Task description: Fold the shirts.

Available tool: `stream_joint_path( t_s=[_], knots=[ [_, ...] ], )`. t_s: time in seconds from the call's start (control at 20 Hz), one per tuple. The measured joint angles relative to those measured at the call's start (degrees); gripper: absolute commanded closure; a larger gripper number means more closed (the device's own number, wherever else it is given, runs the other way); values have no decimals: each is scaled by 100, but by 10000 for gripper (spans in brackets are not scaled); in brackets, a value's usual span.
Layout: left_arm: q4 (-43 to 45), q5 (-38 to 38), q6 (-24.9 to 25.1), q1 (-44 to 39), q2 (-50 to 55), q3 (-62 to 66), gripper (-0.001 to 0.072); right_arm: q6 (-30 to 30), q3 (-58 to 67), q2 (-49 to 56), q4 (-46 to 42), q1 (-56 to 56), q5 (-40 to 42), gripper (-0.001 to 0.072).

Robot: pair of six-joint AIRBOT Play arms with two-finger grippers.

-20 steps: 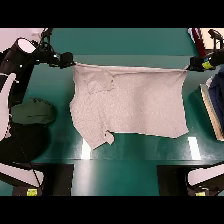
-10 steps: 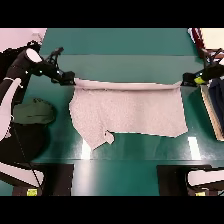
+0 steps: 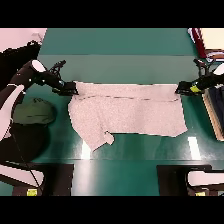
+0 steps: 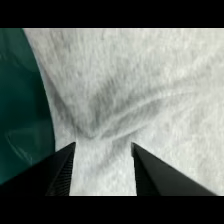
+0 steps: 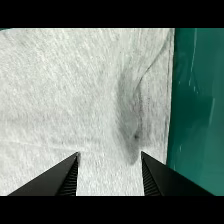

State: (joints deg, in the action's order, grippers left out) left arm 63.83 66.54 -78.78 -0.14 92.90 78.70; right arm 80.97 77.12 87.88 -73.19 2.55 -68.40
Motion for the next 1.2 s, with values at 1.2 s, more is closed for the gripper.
stream_joint_path(
  t_s=[1.2],
  knots=[
    [-2144, -1266, -219, -116, -3622, -5700, 359, -50, -1963, -2951, 17, 540, -428, 273]
  ],
)
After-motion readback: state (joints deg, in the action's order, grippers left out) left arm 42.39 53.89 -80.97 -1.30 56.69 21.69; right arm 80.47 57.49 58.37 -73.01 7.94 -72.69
